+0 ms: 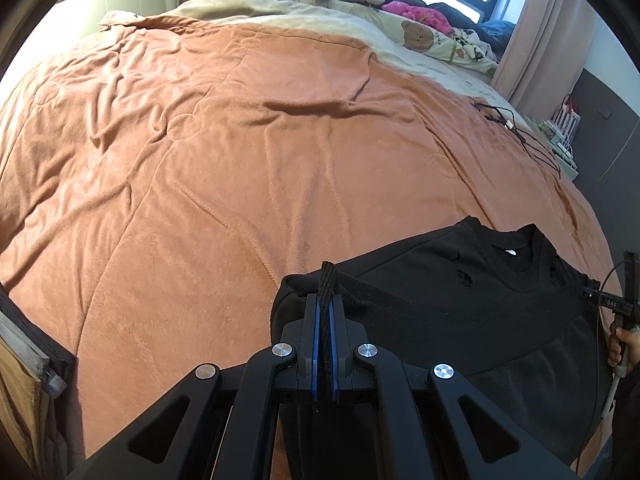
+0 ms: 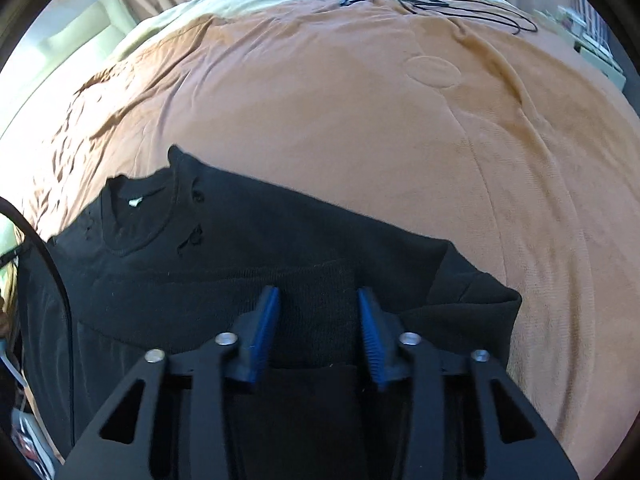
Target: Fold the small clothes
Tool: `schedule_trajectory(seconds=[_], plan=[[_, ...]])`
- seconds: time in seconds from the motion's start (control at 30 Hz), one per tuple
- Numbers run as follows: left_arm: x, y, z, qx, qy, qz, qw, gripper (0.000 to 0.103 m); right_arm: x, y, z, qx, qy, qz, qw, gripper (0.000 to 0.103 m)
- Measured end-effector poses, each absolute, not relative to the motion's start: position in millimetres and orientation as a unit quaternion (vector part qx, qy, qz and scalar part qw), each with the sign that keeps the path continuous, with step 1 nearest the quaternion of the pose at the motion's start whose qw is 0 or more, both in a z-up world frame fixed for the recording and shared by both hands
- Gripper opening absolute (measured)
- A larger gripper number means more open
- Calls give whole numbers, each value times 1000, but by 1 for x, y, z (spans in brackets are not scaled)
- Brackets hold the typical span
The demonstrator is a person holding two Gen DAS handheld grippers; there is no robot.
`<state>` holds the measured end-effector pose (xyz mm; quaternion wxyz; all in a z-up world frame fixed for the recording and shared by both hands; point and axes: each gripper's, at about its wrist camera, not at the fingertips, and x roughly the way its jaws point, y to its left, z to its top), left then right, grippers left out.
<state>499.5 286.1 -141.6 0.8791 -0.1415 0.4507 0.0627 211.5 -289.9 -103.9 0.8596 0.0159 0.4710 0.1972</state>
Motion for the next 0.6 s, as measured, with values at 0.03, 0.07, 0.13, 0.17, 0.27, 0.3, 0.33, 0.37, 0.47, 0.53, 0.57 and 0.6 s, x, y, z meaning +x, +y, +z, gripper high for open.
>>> schedule_trajectory(seconds=[0.03, 0.07, 0.13, 0.17, 0.27, 0.3, 0.33, 0.37, 0.47, 0.53, 0.57, 0.6], plan=[[499, 286, -141, -142, 451, 63, 879, 4, 211, -291, -102, 20, 471, 200, 859, 16], [499, 286, -140, -141, 450, 63, 880, 4, 211, -291, -99, 19, 467, 202, 861, 7], [498, 286, -139, -140, 448, 62, 881, 4, 206, -293, -93, 12, 455, 200, 867, 5], [497, 287, -137, -140, 447, 62, 881, 4, 202, -294, -88, 11, 446, 202, 872, 4], [495, 286, -129, -144, 438, 60, 886, 4, 188, -296, -70, 6, 420, 200, 885, 4], [494, 286, -124, -143, 433, 58, 888, 4, 183, -296, -62, 4, 411, 199, 890, 4], [494, 285, -120, -142, 430, 56, 890, 4, 179, -296, -54, 1, 401, 197, 895, 4], [494, 284, -116, -141, 425, 54, 892, 4, 174, -297, -44, -2, 389, 193, 901, 4], [496, 282, -102, -141, 413, 50, 899, 4, 161, -304, -20, -3, 361, 181, 915, 4], [500, 279, -94, -138, 406, 50, 902, 4, 152, -311, -9, 1, 345, 174, 922, 4], [502, 278, -92, -136, 404, 50, 903, 4, 148, -312, -3, 3, 334, 171, 927, 4], [506, 277, -89, -134, 401, 52, 905, 4, 144, -313, 1, 3, 326, 167, 930, 4]])
